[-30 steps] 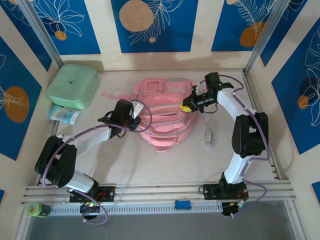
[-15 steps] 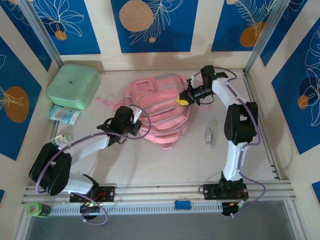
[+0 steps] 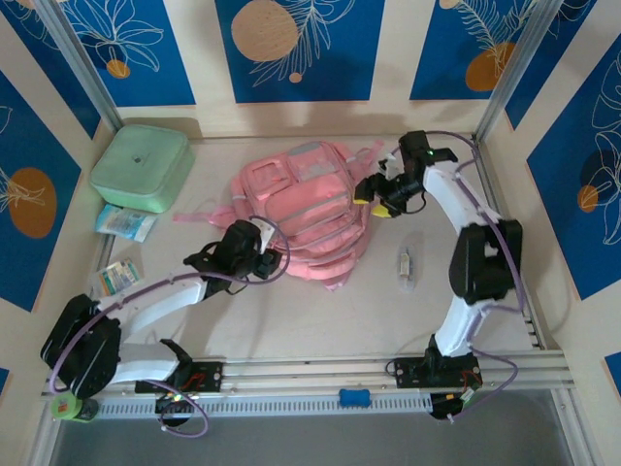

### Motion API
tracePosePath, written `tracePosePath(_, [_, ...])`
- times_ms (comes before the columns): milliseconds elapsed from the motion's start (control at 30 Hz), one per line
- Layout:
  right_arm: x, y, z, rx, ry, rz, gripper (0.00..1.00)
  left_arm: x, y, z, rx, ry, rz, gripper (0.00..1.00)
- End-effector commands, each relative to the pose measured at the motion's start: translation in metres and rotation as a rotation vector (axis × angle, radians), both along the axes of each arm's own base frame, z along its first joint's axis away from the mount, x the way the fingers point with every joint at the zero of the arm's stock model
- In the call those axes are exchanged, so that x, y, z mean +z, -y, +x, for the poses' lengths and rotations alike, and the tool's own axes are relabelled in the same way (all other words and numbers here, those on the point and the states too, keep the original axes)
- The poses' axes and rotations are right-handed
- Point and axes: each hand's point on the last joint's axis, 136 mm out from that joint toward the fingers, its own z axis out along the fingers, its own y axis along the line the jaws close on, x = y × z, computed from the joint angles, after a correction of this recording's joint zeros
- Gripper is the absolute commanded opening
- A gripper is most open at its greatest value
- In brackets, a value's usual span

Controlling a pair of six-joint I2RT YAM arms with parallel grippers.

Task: Pack books, pencil case, and school supplies into a backpack

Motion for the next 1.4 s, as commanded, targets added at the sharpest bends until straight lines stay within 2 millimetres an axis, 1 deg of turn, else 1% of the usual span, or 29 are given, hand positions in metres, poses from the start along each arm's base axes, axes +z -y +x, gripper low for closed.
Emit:
tracePosePath(0, [-0.012, 0.052, -0.030, -0.187, 0.005, -0.290, 0.79, 0.011, 0.010, -0.025, -0.013, -0.066, -0.088, 0.51])
tracePosePath(100, [-0.032, 0.074, -0.061, -0.269, -0.029, -0.359, 0.94, 0.019, 0.021, -0.039, 0.002, -0.082, -0.123, 0.57])
tracePosePath(167, [-0.050, 0.087, -0.080, -0.300, -0.083, -0.407, 1.00, 0.024, 0.034, -0.048, -0.001, -0.088, -0.158, 0.61])
tracePosePath(267, [-0.071, 0.102, -0.099, -0.325, -0.126, -0.468, 0.99, 0.028, 0.057, -0.059, -0.020, -0.094, -0.206, 0.65])
tracePosePath(367, [-0.090, 0.104, -0.109, -0.296, -0.149, -0.484, 0.99, 0.026, 0.068, -0.062, 0.029, -0.093, -0.218, 0.71])
tracePosePath(400, [-0.097, 0.101, -0.112, -0.283, -0.175, -0.465, 0.99, 0.024, 0.071, -0.062, 0.042, -0.101, -0.228, 0.73])
tracePosePath(433, [-0.104, 0.093, -0.114, -0.262, -0.195, -0.428, 1.00, 0.022, 0.074, -0.061, 0.059, -0.107, -0.239, 0.74])
tracePosePath(467, [-0.111, 0.089, -0.116, -0.255, -0.214, -0.418, 1.00, 0.020, 0.077, -0.060, 0.068, -0.112, -0.250, 0.75])
tracePosePath(567, [-0.122, 0.089, -0.115, -0.259, -0.232, -0.442, 0.99, 0.020, 0.088, -0.059, 0.056, -0.118, -0.274, 0.76])
tracePosePath(633, [-0.128, 0.085, -0.113, -0.244, -0.226, -0.443, 0.97, 0.020, 0.090, -0.058, 0.051, -0.111, -0.266, 0.77])
tracePosePath(800, [-0.135, 0.085, -0.115, -0.211, -0.229, -0.514, 0.90, 0.020, 0.085, -0.057, 0.063, -0.101, -0.242, 0.80])
tracePosePath(867, [-0.139, 0.083, -0.117, -0.199, -0.242, -0.515, 0.88, 0.019, 0.081, -0.057, 0.071, -0.095, -0.231, 0.81])
tracePosePath(967, [-0.143, 0.087, -0.117, -0.216, -0.264, -0.520, 0.86, 0.017, 0.076, -0.058, 0.081, -0.094, -0.225, 0.81])
tracePosePath(1133, [-0.143, 0.090, -0.117, -0.228, -0.276, -0.529, 0.77, 0.015, 0.069, -0.059, 0.098, -0.088, -0.226, 0.83])
tracePosePath(1367, [-0.147, 0.088, -0.114, -0.229, -0.285, -0.504, 0.67, 0.011, 0.067, -0.060, 0.103, -0.091, -0.221, 0.85])
